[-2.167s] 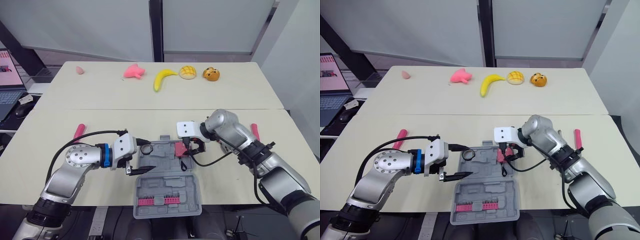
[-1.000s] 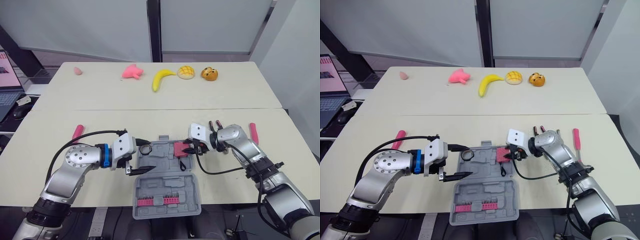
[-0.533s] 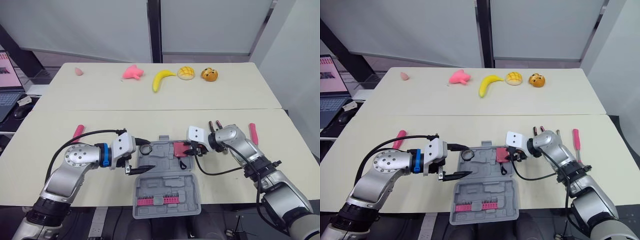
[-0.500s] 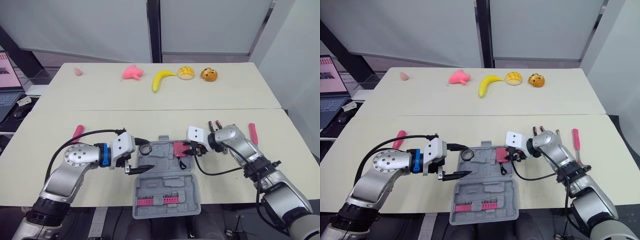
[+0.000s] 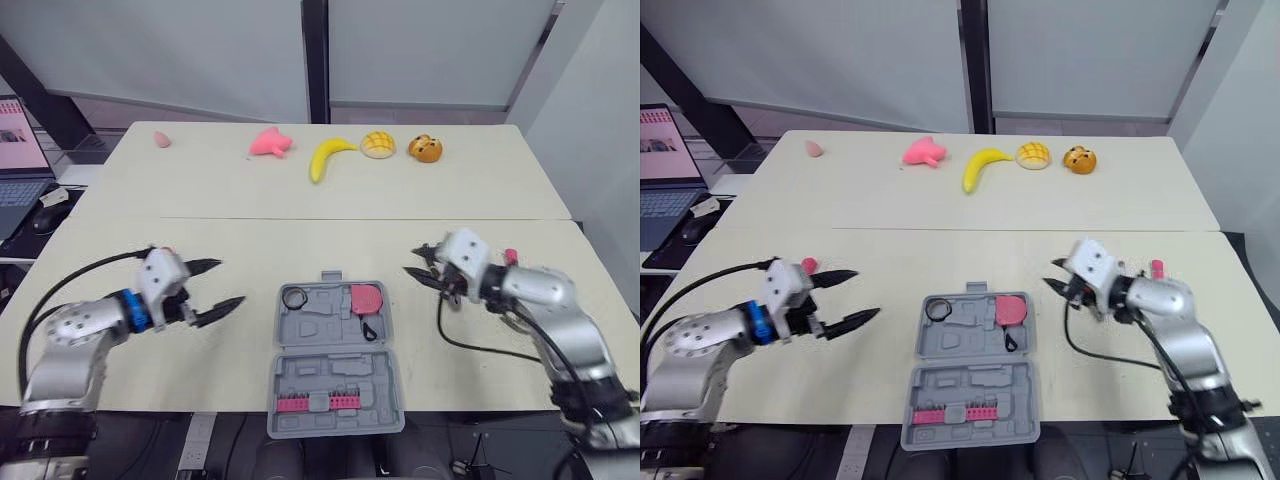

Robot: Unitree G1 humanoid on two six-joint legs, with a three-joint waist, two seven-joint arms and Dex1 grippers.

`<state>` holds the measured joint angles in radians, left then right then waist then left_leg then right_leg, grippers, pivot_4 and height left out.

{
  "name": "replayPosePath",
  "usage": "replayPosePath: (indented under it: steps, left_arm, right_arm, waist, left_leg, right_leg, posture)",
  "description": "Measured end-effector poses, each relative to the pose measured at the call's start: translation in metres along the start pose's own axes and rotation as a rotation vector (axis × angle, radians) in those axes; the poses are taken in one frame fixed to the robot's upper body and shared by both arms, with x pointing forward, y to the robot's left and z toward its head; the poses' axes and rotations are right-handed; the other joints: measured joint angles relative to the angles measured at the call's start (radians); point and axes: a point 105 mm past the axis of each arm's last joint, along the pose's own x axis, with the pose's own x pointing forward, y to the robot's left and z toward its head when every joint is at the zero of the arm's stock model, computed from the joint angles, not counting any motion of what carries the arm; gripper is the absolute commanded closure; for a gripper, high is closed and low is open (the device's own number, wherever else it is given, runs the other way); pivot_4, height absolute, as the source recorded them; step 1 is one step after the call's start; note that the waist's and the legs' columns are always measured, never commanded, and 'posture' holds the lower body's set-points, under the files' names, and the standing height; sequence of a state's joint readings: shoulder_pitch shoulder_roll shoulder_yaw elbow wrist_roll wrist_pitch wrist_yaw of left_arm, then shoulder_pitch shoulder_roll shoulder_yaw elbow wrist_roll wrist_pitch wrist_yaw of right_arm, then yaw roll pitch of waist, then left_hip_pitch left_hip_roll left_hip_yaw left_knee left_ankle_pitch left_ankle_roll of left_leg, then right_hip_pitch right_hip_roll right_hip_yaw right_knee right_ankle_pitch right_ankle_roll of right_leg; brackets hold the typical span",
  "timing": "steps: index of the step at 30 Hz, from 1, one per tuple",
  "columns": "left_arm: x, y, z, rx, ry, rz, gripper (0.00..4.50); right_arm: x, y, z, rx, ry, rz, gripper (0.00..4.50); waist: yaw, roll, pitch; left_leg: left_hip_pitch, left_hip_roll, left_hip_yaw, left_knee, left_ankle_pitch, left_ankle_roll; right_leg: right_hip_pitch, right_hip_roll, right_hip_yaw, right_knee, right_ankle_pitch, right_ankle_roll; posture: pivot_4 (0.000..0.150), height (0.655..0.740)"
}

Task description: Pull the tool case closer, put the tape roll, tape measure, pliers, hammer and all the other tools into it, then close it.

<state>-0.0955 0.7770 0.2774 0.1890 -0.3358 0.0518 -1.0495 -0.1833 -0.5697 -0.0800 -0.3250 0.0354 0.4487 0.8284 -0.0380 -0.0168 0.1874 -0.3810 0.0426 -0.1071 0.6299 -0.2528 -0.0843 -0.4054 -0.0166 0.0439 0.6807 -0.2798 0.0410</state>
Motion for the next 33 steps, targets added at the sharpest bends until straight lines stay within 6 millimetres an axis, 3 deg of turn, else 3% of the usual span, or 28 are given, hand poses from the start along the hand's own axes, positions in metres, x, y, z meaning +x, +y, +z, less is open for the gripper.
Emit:
replayPosePath:
  steps: [3, 7, 9, 12, 16, 24, 30, 33]
  left_arm:
    - [-0.035, 0.019, -0.03, -0.075, 0.09, 0.124, 0.0]
    - [-0.084, 0.027, -0.069, -0.152, 0.217, 0.225, 0.0]
    - [-0.091, 0.029, -0.074, -0.172, 0.229, 0.247, 0.0]
    - [-0.107, 0.032, -0.085, -0.22, 0.26, 0.293, 0.0]
    - [-0.123, 0.03, -0.099, -0.28, 0.304, 0.329, 0.0]
    - [-0.125, 0.029, -0.103, -0.302, 0.315, 0.341, 0.0]
    - [-0.124, 0.021, -0.097, -0.256, 0.321, 0.293, 0.0]
    - [-0.108, 0.015, -0.08, -0.179, 0.288, 0.195, 0.0]
  right_arm:
    - [-0.037, -0.011, -0.024, 0.061, 0.083, -0.13, 2.17]
    - [-0.084, -0.013, -0.054, 0.132, 0.192, -0.242, 1.29]
    - [-0.092, -0.013, -0.059, 0.134, 0.215, -0.251, 0.96]
    - [-0.111, -0.014, -0.067, 0.138, 0.248, -0.263, 0.05]
    - [-0.129, -0.019, -0.08, 0.166, 0.283, -0.299, 0.05]
    - [-0.143, -0.013, -0.107, 0.216, 0.354, -0.305, 0.05]
    - [-0.147, -0.015, -0.109, 0.189, 0.375, -0.318, 0.05]
    - [-0.147, -0.008, -0.106, 0.157, 0.381, -0.291, 0.05]
  waist:
    - [-0.001, 0.0, 0.0]
    - [-0.005, 0.0, 0.0]
    - [-0.004, 0.0, 0.0]
    - [-0.004, -0.001, -0.001]
    - [-0.004, -0.001, -0.001]
    - [-0.004, -0.002, -0.001]
    - [-0.007, -0.002, -0.001]
    - [-0.002, -0.002, -0.002]
  left_leg:
    - [0.001, 0.0, 0.001, 0.0, 0.0, 0.0]
    - [0.003, 0.001, 0.002, 0.0, 0.0, 0.0]
    - [0.004, 0.001, 0.002, 0.0, 0.0, 0.0]
    - [0.004, 0.001, 0.003, 0.0, 0.0, 0.0]
    - [0.004, 0.001, 0.004, 0.0, 0.0, 0.0]
    - [0.004, 0.001, 0.005, 0.0, 0.0, 0.0]
    - [0.005, 0.002, 0.005, -0.001, 0.0, 0.0]
    - [0.004, 0.002, 0.005, -0.001, 0.0, 0.0]
  right_leg:
    - [0.0, 0.0, 0.001, 0.0, 0.0, 0.0]
    - [0.001, 0.0, 0.001, 0.0, -0.003, 0.003]
    - [0.001, 0.0, 0.002, 0.001, -0.003, 0.003]
    - [0.001, 0.001, 0.002, 0.001, -0.003, 0.003]
    - [0.001, 0.0, 0.003, 0.0, -0.003, 0.003]
    - [0.001, 0.001, 0.003, 0.0, -0.003, 0.003]
    - [0.001, 0.001, 0.003, 0.0, -0.003, 0.003]
    - [0.001, 0.001, 0.004, 0.0, -0.003, 0.003]
  posture:
    - [0.15, 0.74]
    - [0.15, 0.74]
    - [0.15, 0.74]
    - [0.15, 0.74]
    - [0.15, 0.74]
    - [0.15, 0.74]
    - [0.15, 0.74]
    - [0.15, 0.74]
